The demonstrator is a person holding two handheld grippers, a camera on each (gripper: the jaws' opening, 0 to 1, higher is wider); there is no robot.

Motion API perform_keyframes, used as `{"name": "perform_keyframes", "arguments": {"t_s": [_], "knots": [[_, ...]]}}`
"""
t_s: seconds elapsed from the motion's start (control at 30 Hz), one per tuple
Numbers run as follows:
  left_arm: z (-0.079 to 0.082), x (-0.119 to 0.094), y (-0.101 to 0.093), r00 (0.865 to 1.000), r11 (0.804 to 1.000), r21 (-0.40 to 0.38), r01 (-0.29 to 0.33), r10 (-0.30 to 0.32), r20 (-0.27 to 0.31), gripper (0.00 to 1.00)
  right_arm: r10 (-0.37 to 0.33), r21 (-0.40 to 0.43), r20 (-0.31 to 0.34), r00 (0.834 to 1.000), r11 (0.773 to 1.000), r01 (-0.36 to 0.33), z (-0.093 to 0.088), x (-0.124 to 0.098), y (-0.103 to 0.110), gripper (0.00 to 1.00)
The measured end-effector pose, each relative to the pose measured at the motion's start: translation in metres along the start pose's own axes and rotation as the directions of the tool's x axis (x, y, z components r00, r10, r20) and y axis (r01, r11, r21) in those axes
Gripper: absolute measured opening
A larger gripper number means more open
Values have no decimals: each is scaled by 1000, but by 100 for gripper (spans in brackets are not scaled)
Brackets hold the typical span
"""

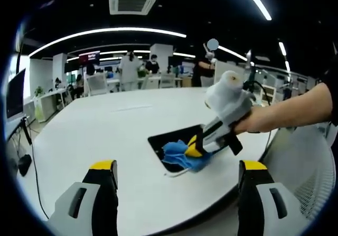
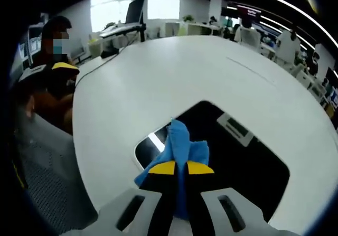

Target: Wipe the mirror surface with the cleaning cloth until all visible marks leave the cleaned area.

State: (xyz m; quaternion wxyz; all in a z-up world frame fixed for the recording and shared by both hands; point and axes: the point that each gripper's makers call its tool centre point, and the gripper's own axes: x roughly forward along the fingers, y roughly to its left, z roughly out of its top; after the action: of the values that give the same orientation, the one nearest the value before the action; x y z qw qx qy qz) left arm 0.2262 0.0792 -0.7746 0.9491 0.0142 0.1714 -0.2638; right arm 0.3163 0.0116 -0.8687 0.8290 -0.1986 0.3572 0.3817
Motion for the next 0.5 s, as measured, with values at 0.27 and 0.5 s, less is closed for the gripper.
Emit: {"name": "perform_keyframes", "arguments": {"t_s": [0.27, 0.5], "knots": [[-2, 0, 0, 1000, 1000, -1, 3, -3, -11, 95, 11, -1, 7, 1000, 1000, -11, 7, 6, 10, 0], [-2, 0, -1, 1000, 1000, -2, 8, -8, -9, 95, 22, -2, 24, 999, 1000, -22, 15, 12, 19, 0]]}}
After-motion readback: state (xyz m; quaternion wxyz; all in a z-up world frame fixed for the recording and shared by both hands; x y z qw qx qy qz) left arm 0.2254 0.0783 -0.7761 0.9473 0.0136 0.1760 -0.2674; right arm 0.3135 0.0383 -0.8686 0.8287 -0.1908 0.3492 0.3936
